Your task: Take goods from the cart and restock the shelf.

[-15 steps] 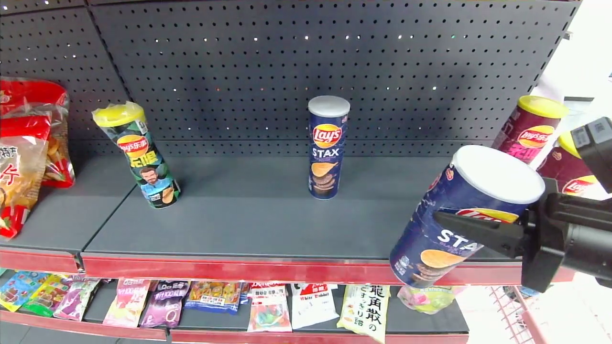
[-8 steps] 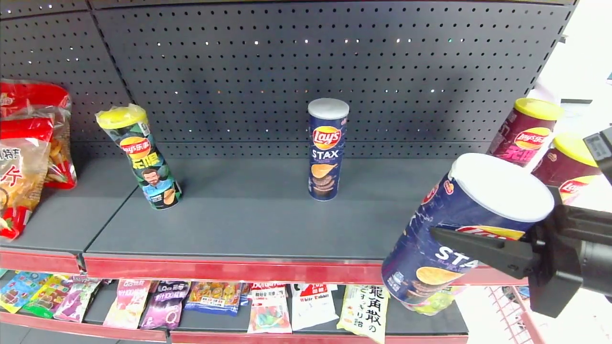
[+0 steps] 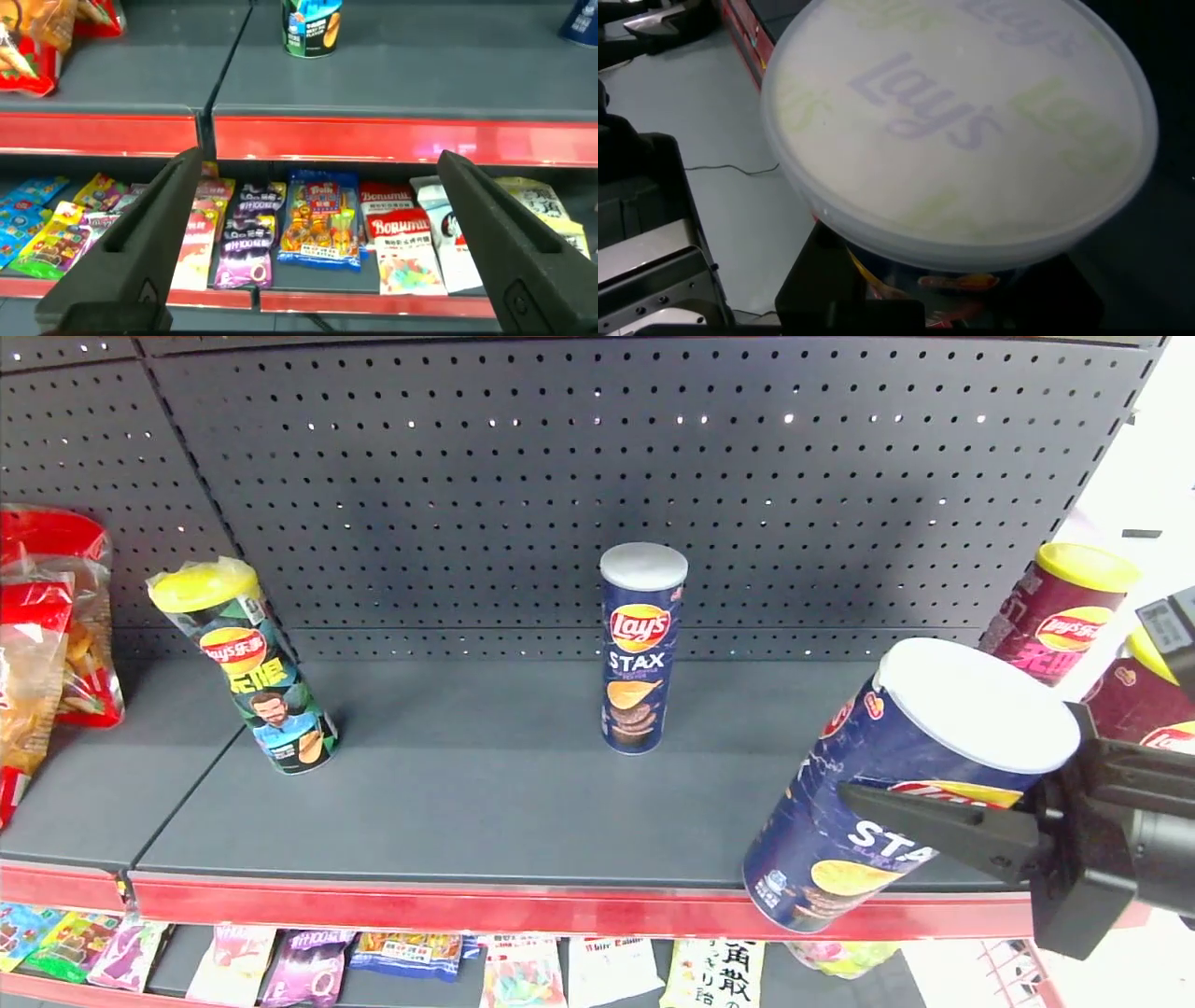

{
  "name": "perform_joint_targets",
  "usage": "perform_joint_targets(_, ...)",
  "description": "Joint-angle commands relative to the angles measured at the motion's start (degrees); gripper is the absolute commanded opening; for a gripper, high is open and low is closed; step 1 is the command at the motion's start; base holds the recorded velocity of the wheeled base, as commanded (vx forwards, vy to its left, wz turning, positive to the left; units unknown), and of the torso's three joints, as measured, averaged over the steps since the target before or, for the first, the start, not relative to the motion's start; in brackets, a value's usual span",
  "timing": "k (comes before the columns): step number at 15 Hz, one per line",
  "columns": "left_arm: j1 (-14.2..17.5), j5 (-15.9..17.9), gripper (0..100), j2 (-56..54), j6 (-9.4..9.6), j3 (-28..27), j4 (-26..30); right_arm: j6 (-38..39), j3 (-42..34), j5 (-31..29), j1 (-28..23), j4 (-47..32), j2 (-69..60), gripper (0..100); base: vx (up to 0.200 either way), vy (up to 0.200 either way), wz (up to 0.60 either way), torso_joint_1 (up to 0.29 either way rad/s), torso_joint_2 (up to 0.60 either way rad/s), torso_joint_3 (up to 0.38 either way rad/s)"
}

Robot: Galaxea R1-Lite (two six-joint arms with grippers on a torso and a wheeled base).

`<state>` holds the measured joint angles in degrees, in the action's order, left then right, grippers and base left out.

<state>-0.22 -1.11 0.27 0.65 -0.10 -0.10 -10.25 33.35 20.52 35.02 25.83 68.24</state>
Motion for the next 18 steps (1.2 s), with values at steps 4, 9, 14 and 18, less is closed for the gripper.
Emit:
perform_joint_targets(4, -0.9, 3.7, 100, 12.0, 1.73, -15.1, -0.2, 0.0, -0.5, -0.1, 0.0, 0.1, -0.2, 0, 0.0, 0.0, 0.0, 0.0, 0.0, 0.0)
perform_joint_targets(9, -3.6, 20.3, 100, 40.2, 10.6, -27.9, -1.0, -0.1, -0.7, -0.2, 0.0, 0.3, -2.1, 0, 0.0, 0.0, 0.0, 0.0, 0.0, 0.0)
perform_joint_targets(14, -15.5, 31.6, 100, 71.8, 11.57, -40.8, -13.3, 0.1, -1.2, 0.0, 0.4, -0.2, -1.7, 0, 0.0, 0.0, 0.0, 0.0, 0.0, 0.0)
perform_joint_targets(18, -18.1, 33.2, 100, 88.1, 11.75, -48.8, -22.2, 0.0, -2.0, -0.2, 1.2, -0.3, -1.8, 0, 0.0, 0.0, 0.0, 0.0, 0.0, 0.0)
